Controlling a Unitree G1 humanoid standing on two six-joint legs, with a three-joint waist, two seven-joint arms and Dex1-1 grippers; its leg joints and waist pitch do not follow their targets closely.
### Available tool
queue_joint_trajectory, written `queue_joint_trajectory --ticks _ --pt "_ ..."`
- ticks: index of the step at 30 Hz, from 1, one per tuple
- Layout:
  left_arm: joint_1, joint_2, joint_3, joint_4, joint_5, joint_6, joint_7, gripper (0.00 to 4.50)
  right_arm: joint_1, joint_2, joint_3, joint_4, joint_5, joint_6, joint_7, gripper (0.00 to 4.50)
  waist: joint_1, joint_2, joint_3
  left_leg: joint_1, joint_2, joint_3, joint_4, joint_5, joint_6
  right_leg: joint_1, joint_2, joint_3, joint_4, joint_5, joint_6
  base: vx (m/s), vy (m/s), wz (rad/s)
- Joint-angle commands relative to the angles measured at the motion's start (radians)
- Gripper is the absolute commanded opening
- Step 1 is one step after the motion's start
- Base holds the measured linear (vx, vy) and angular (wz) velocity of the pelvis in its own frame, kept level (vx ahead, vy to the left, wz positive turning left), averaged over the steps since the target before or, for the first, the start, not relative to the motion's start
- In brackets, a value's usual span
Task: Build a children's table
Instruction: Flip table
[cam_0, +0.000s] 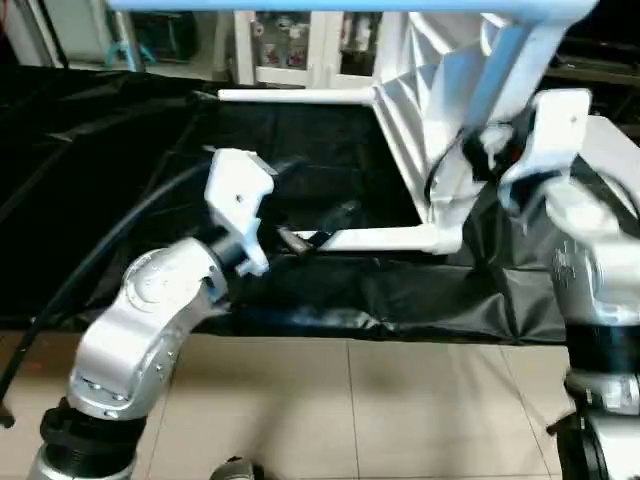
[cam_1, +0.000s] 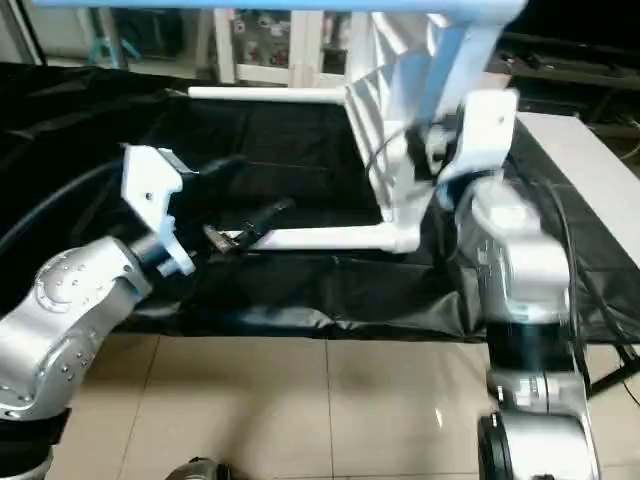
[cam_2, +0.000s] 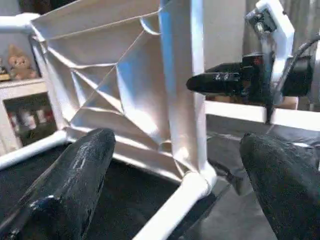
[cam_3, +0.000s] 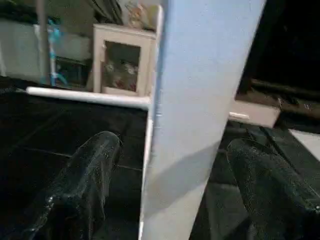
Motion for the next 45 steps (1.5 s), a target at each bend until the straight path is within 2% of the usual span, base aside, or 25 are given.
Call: queue_joint_trajectory --ticks 1,2,3,7,8,9,10,11,12,13,14,15,17,19,20,21,24,26,29,31,36,38,40,41,45 --pt "-0.041 0.006 -0.009 -0.032 0.009 0.005 -0.018 4.50 0.032 -0.009 0.000 -0.078 0.019 -0.015 0.034 3.81 -0.001 0.011 -0.075 0.055 0.048 -0.028 -0.082 -0.266 -0.132 0.011 -0.035 0.030 -0.071 -0.136 -0.095 0.000 0.000 0.00" --pt "-0.046 0.010 -0.011 -0.034 0.011 0.007 -0.023 4.50 0.040 -0.007 -0.002 -0.092 0.023 -0.016 0.037 3.81 -0.003 0.010 -0.075 0.054 0.048 -0.028 -0.083 -0.270 -0.132 0.010 -0.034 0.030 -0.071 -0.138 -0.095 0.000 0.000 0.00" --pt "-0.072 0.037 -0.026 -0.045 0.036 0.005 -0.040 4.50 0.064 0.002 -0.010 -0.146 0.043 -0.002 0.041 3.81 -0.004 0.013 -0.075 0.055 0.048 -0.031 -0.084 -0.280 -0.134 0.010 -0.033 0.028 -0.070 -0.144 -0.097 0.000 0.000 0.00" --pt "-0.133 0.071 -0.039 -0.055 0.089 -0.011 -0.054 4.50 0.100 0.021 -0.008 -0.220 0.068 0.022 0.042 3.81 -0.008 0.010 -0.072 0.057 0.047 -0.031 -0.086 -0.312 -0.139 0.005 -0.033 0.029 -0.075 -0.189 -0.093 0.000 0.000 0.00" --pt "-0.170 0.084 -0.041 -0.053 0.115 -0.022 -0.055 4.50 0.116 0.032 0.007 -0.246 0.081 0.036 0.049 3.81 -0.010 0.009 -0.071 0.055 0.048 -0.032 -0.087 -0.320 -0.140 0.005 -0.034 0.030 -0.076 -0.204 -0.091 0.000 0.000 0.00" --pt "-0.216 0.102 -0.047 -0.045 0.156 -0.046 -0.058 4.50 0.137 0.039 0.038 -0.270 0.081 0.049 0.062 3.81 -0.005 0.017 -0.072 0.059 0.049 -0.034 -0.087 -0.331 -0.144 0.001 -0.037 0.030 -0.078 -0.220 -0.087 0.000 0.000 0.00" --pt "-0.230 0.108 -0.049 -0.042 0.170 -0.055 -0.059 4.50 0.142 0.041 0.049 -0.275 0.080 0.054 0.067 3.81 -0.008 0.015 -0.070 0.057 0.048 -0.036 -0.089 -0.337 -0.147 0.002 -0.035 0.029 -0.079 -0.226 -0.086 0.000 0.000 0.00" --pt "-0.294 0.130 -0.058 -0.005 0.246 -0.103 -0.044 4.50 0.159 0.039 0.103 -0.277 0.061 0.059 0.094 3.81 -0.010 0.013 -0.071 0.055 0.048 -0.039 -0.090 -0.344 -0.154 0.005 -0.035 0.027 -0.078 -0.227 -0.087 0.000 0.000 0.00" --pt "-0.297 0.131 -0.058 -0.003 0.250 -0.105 -0.043 4.50 0.159 0.039 0.106 -0.277 0.059 0.060 0.096 3.81 -0.008 0.015 -0.070 0.060 0.049 -0.037 -0.088 -0.359 -0.160 -0.001 -0.038 0.029 -0.080 -0.240 -0.085 0.000 0.000 0.00" --pt "-0.341 0.156 -0.071 0.034 0.317 -0.156 -0.037 4.50 0.165 0.038 0.144 -0.270 0.040 0.061 0.104 3.81 -0.010 0.012 -0.070 0.057 0.049 -0.039 -0.090 -0.363 -0.162 0.002 -0.038 0.029 -0.079 -0.244 -0.088 0.000 0.000 0.00" --pt "-0.357 0.166 -0.075 0.048 0.341 -0.175 -0.034 4.50 0.167 0.039 0.157 -0.267 0.034 0.061 0.106 3.81 -0.010 0.009 -0.070 0.054 0.048 -0.041 -0.091 -0.362 -0.162 0.003 -0.039 0.028 -0.081 -0.253 -0.086 0.000 0.000 0.00" --pt "-0.403 0.197 -0.091 0.098 0.429 -0.232 -0.008 4.50 0.169 0.047 0.176 -0.262 0.026 0.065 0.101 3.81 -0.011 0.008 -0.069 0.054 0.048 -0.041 -0.090 -0.373 -0.168 -0.001 -0.042 0.030 -0.083 -0.279 -0.081 0.000 0.000 0.00" --pt "-0.442 0.218 -0.104 0.144 0.510 -0.316 0.028 4.50 0.170 0.053 0.183 -0.254 0.024 0.063 0.107 3.81 -0.010 0.012 -0.070 0.055 0.049 -0.043 -0.089 -0.381 -0.173 -0.003 -0.045 0.030 -0.081 -0.290 -0.081 0.000 0.000 0.00" --pt "-0.476 0.221 -0.106 0.183 0.553 -0.360 0.063 4.50 0.172 0.059 0.190 -0.243 0.018 0.058 0.114 3.81 -0.009 0.011 -0.070 0.056 0.051 -0.043 -0.090 -0.380 -0.171 -0.004 -0.045 0.030 -0.080 -0.275 -0.088 0.000 0.000 0.00" --pt "-0.476 0.221 -0.106 0.183 0.553 -0.360 0.063 4.50 0.172 0.059 0.190 -0.243 0.018 0.058 0.114 3.81 -0.009 0.007 -0.072 0.055 0.051 -0.043 -0.089 -0.373 -0.170 -0.004 -0.045 0.029 -0.079 -0.262 -0.091 0.000 0.000 0.00" --pt "-0.500 0.228 -0.114 0.220 0.588 -0.379 0.083 4.50 0.172 0.062 0.198 -0.236 0.017 0.051 0.121 3.81 -0.006 0.007 -0.073 0.055 0.051 -0.042 -0.090 -0.353 -0.169 -0.002 -0.045 0.028 -0.072 -0.218 -0.109 0.000 0.000 0.00" --pt "-0.532 0.263 -0.146 0.292 0.667 -0.420 0.085 4.50 0.170 0.090 0.192 -0.239 0.060 0.033 0.151 3.81 -0.004 0.009 -0.074 0.053 0.049 -0.040 -0.088 -0.346 -0.159 -0.002 -0.045 0.029 -0.071 -0.204 -0.113 0.000 0.000 0.00" --pt "-0.544 0.265 -0.146 0.324 0.683 -0.437 0.085 4.50 0.171 0.096 0.191 -0.245 0.069 0.026 0.160 3.81 -0.003 0.008 -0.075 0.051 0.050 -0.041 -0.089 -0.329 -0.156 0.002 -0.047 0.028 -0.068 -0.191 -0.117 0.000 0.000 0.00" --pt "-0.586 0.277 -0.161 0.431 0.745 -0.507 0.095 4.50 0.181 0.108 0.190 -0.255 0.081 0.010 0.180 3.81 0.000 0.008 -0.075 0.054 0.050 -0.039 -0.088 -0.321 -0.152 -0.001 -0.046 0.028 -0.069 -0.172 -0.126 0.000 0.000 0.00" --pt "-0.618 0.282 -0.177 0.501 0.781 -0.548 0.110 4.50 0.184 0.112 0.194 -0.263 0.082 0.004 0.192 3.81 0.004 0.013 -0.076 0.057 0.051 -0.040 -0.090 -0.322 -0.157 -0.003 -0.046 0.027 -0.066 -0.154 -0.128 0.000 0.000 0.00" --pt "-0.673 0.286 -0.209 0.628 0.843 -0.621 0.158 4.50 0.188 0.125 0.194 -0.288 0.103 -0.009 0.221 3.81 0.005 0.017 -0.078 0.058 0.051 -0.041 -0.089 -0.347 -0.161 -0.003 -0.047 0.027 -0.065 -0.146 -0.137 0.000 0.000 0.00" --pt "-0.701 0.279 -0.206 0.688 0.873 -0.651 0.187 4.50 0.203 0.142 0.177 -0.317 0.154 -0.022 0.255 3.81 0.006 0.020 -0.077 0.056 0.051 -0.043 -0.090 -0.354 -0.156 -0.001 -0.049 0.028 -0.067 -0.145 -0.137 0.000 0.000 0.00" --pt "-0.715 0.275 -0.202 0.719 0.888 -0.666 0.201 4.50 0.218 0.159 0.157 -0.341 0.207 -0.038 0.282 3.81 0.006 0.017 -0.078 0.055 0.053 -0.045 -0.091 -0.351 -0.149 0.002 -0.051 0.027 -0.065 -0.134 -0.143 0.000 0.000 0.00" --pt "-0.721 0.273 -0.200 0.733 0.893 -0.672 0.208 4.50 0.224 0.168 0.148 -0.351 0.233 -0.043 0.295 3.81 0.007 0.021 -0.078 0.057 0.053 -0.044 -0.090 -0.356 -0.145 0.000 -0.051 0.027 -0.065 -0.126 -0.147 0.000 0.000 0.00" --pt "-0.732 0.268 -0.198 0.770 0.906 -0.678 0.224 4.50 0.255 0.179 0.139 -0.380 0.250 -0.104 0.328 3.81 0.008 0.021 -0.078 0.057 0.053 -0.044 -0.092 -0.359 -0.145 -0.001 -0.049 0.026 -0.063 -0.118 -0.158 0.000 0.000 0.00"
